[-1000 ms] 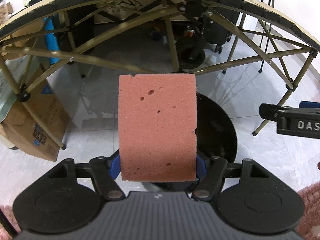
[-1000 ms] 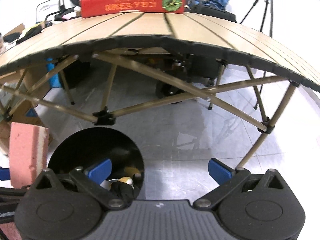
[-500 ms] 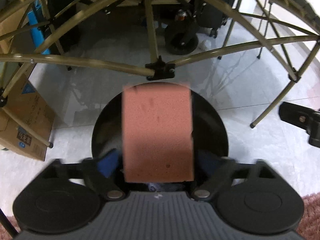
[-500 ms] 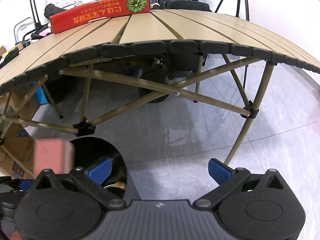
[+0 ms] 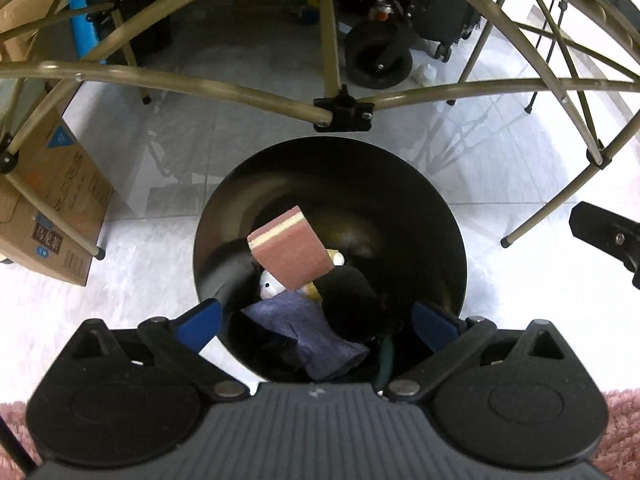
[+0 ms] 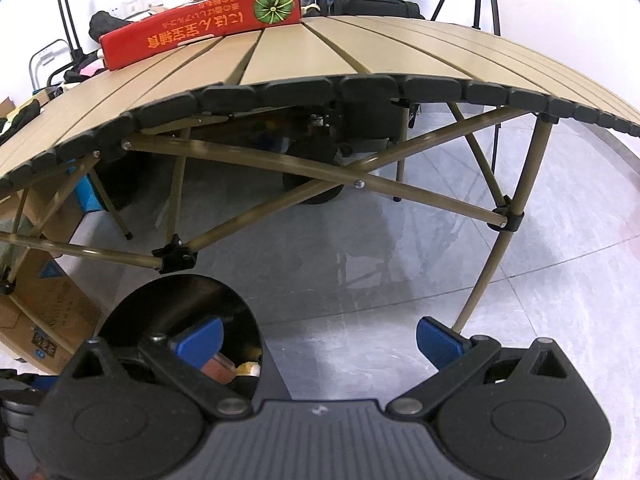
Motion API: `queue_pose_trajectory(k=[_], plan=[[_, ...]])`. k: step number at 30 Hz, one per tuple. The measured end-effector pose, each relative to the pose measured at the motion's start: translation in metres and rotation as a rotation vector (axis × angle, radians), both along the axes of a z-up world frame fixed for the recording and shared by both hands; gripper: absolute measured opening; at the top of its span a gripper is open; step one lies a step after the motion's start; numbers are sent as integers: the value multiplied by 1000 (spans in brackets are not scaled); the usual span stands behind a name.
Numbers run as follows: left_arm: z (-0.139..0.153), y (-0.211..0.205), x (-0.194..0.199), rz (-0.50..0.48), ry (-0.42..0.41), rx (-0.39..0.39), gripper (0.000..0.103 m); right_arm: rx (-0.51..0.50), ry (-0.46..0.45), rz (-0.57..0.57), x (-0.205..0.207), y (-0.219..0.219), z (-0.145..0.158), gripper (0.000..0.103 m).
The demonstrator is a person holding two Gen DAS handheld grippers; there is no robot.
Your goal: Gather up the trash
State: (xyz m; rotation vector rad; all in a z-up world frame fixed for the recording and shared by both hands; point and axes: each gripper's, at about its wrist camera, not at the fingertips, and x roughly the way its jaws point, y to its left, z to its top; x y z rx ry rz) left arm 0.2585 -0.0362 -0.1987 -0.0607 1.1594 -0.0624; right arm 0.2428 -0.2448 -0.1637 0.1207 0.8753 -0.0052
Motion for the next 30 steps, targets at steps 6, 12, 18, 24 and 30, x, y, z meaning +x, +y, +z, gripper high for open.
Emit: queue_pose_trajectory(k=[6,12,18,24,30], plan=[[15,19,-19,31,-46,0,103,27,-20,36,-15,6,4,103],[56,39,-58,18,-177,12,103,49,-44,84,-46,13,21,103],[99,49,-114,-40,-303,17,103,49,-99,197,-101,29,60,103],[121,60,-168,-79,-344,31,103,19,-135,287,-155,46,89,103],[136,68,-211,-82,-382,38,103,4,-161,323,-194,57,106,103]])
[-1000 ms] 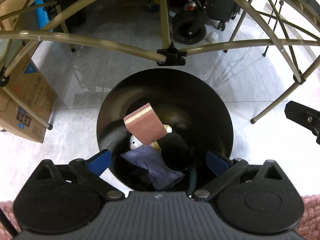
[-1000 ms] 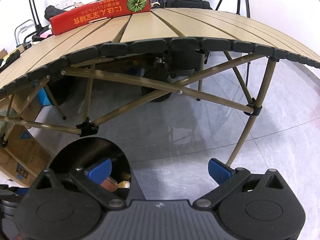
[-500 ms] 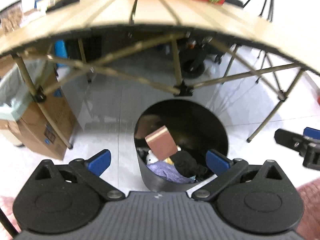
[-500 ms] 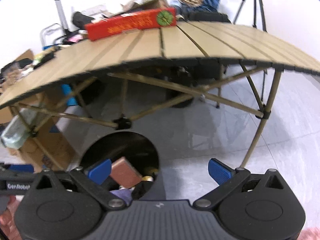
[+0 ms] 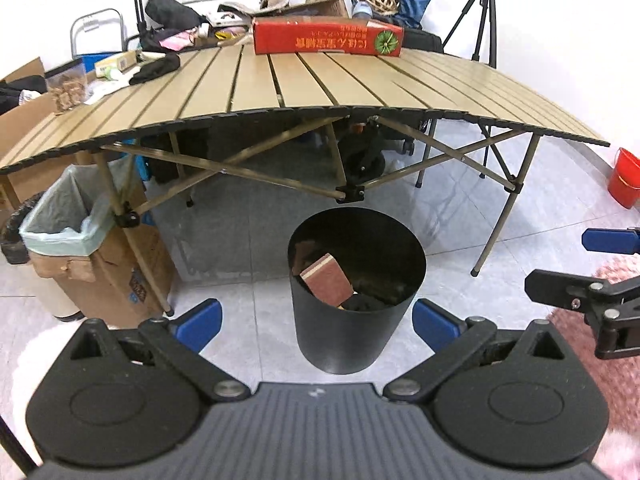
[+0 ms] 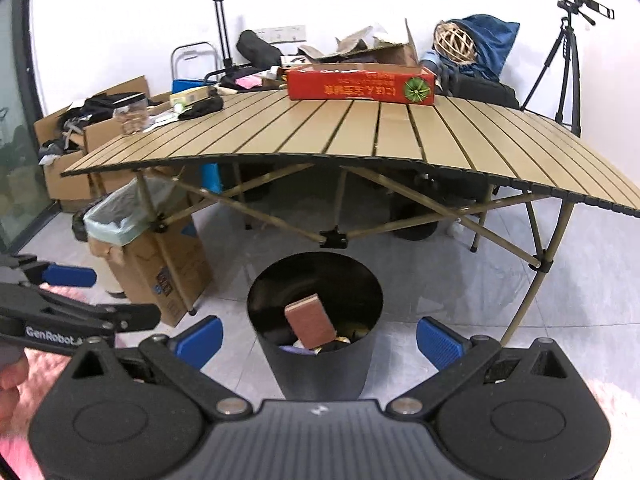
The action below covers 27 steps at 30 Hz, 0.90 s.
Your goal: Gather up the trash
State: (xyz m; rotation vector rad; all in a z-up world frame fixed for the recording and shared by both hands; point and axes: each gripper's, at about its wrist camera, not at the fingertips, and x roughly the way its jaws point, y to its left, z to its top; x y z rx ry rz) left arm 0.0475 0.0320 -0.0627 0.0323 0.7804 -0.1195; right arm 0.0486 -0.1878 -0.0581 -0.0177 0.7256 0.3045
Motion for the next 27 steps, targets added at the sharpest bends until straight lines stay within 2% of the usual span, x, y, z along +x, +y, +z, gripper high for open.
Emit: queue_pose_trajectory(k=[10,27], plan=[[9,2,-26,-3,-15,-19,103,1,5,-28,-31,-4,6,103],[12,1,-32,-14,-36,-14,103,4,-11,-45,-34,-8,10,103]])
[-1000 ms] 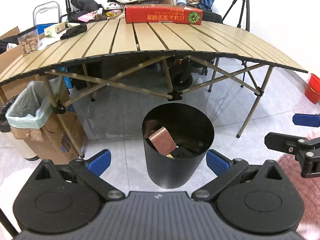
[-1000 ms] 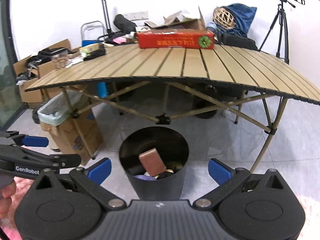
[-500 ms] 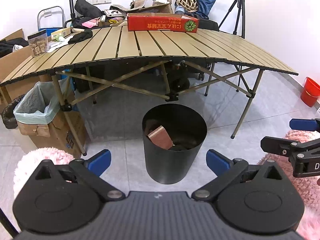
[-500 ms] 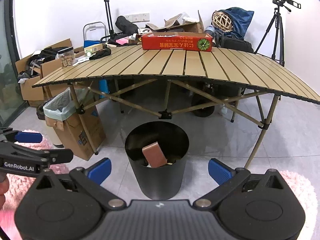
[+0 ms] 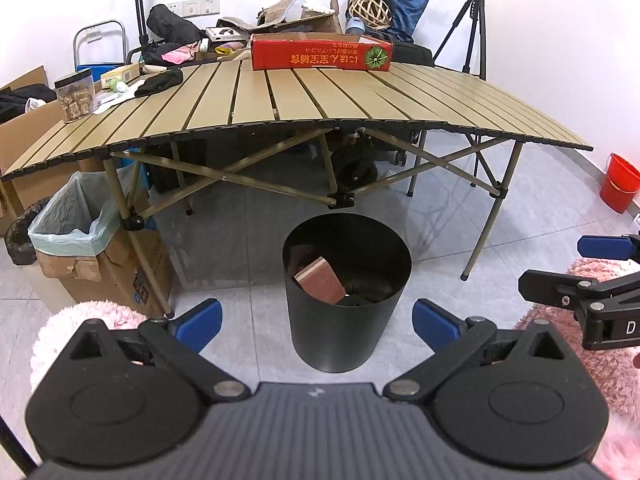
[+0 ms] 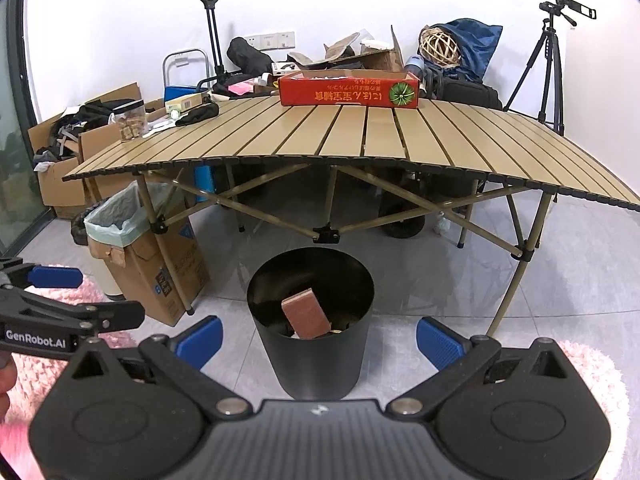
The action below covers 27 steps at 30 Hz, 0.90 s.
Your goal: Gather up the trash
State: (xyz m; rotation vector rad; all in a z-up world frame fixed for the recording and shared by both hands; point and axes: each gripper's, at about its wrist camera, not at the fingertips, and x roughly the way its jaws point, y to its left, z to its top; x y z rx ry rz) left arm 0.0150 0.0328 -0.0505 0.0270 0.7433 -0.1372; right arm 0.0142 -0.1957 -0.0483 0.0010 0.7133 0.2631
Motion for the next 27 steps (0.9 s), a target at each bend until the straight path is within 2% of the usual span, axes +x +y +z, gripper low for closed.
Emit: queue_pose_trajectory(k=[27], plan=[[3,-3,-3,-18,-20,-2,103,1,-4,-3,0,-1,2,103]])
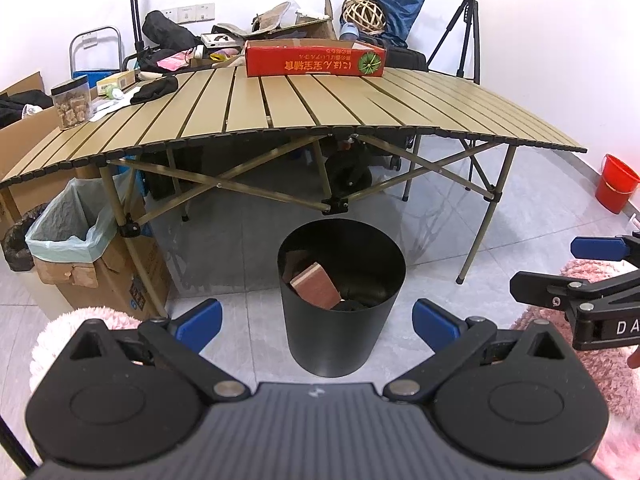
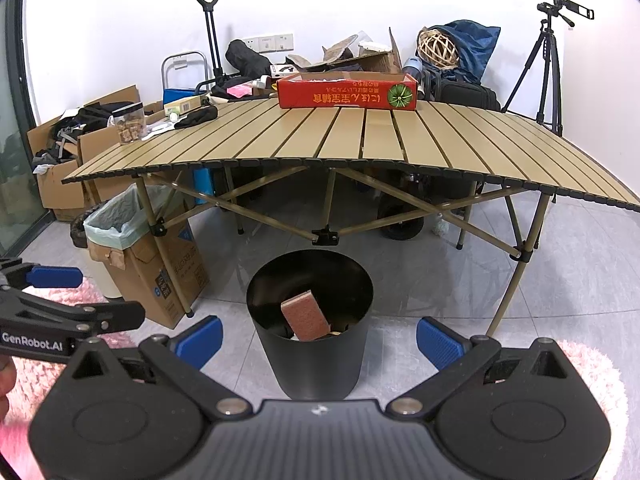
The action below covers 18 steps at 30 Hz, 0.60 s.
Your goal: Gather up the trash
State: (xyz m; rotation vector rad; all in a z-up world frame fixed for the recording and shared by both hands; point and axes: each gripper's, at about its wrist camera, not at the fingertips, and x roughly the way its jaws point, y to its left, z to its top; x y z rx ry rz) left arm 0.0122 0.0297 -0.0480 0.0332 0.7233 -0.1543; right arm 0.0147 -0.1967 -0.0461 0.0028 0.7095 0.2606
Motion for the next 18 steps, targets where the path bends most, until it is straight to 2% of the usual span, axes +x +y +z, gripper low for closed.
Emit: queue_pose_trajectory(k=[18], plan=[[2,0,-2,-10,-11,0,103,0,0,1,0,-1,0,103]])
